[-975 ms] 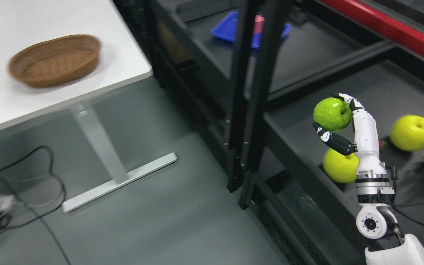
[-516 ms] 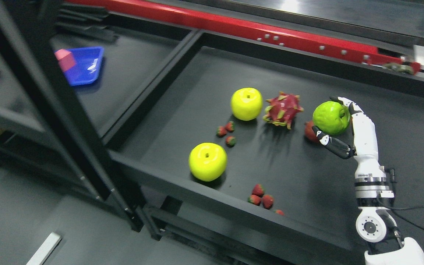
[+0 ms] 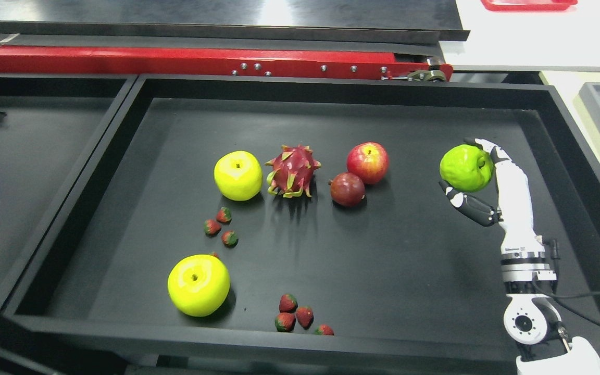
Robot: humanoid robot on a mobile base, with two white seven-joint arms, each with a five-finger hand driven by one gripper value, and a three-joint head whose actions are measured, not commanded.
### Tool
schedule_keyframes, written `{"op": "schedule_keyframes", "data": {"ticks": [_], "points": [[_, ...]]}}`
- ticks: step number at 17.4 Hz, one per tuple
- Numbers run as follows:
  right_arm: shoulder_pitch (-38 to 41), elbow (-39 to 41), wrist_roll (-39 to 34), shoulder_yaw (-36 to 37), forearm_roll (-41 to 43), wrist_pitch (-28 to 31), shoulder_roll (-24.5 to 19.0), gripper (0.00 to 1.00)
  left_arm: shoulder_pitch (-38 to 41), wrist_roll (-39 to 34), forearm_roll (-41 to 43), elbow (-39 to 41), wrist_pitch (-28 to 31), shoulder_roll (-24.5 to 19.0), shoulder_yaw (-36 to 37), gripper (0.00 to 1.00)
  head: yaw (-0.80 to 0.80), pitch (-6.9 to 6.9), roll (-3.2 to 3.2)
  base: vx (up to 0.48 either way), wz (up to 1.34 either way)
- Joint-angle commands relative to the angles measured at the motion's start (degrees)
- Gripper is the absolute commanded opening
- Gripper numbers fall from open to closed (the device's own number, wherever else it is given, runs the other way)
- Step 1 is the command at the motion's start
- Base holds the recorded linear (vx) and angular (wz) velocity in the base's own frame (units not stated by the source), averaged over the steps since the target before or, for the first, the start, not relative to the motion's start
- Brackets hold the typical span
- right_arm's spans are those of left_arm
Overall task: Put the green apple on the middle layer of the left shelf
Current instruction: 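Lower the green apple onto the shelf tray beside the red apple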
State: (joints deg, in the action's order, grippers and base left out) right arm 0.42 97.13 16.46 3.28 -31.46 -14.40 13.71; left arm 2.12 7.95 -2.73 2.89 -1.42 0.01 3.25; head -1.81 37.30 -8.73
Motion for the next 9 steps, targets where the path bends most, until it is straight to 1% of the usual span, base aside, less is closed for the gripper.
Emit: {"op": "schedule_keyframes", "data": {"ticks": [1,3,5,6,7,9], "points": [[1.1,-0.1,-7.5,-8.2,-0.2,-7.4,1.8,0.00,0.0,0.0,0.0,0.0,-0.1,-1.0,0.0,1.00,0.00,0.00,0.00,0.088,-0.25],[-2.0,-0.1,-13.3,-13.5,-0.2,-7.0,2.2,0.00,0.0,0.0,0.0,0.0,-0.1,-1.0,0.0,1.00,0.00,0.00,0.00,0.087,-0.24],[-6.3,-0.3,-15.8,-19.9,-1.8,-2.6,1.4,0.00,0.0,0.0,0.0,0.0,0.0,-1.0,0.0,1.00,0.00,0.00,0.00,0.080,-0.22],[-8.1,-0.8,-15.9,-22.9,-5.2,-0.6,0.4,0.00,0.0,0.0,0.0,0.0,0.0,-1.0,0.0,1.00,0.00,0.00,0.00,0.073,-0.21],[-9.2,-1.8,-15.9,-25.1,-8.8,0.2,-1.1,0.00,0.0,0.0,0.0,0.0,0.0,-1.0,0.0,1.00,0.00,0.00,0.00,0.058,-0.17],[-11.3,-6.7,-16.1,-29.6,-15.0,0.2,-3.6,0.00,0.0,0.0,0.0,0.0,0.0,-1.0,0.0,1.00,0.00,0.00,0.00,0.055,-0.15]]}}
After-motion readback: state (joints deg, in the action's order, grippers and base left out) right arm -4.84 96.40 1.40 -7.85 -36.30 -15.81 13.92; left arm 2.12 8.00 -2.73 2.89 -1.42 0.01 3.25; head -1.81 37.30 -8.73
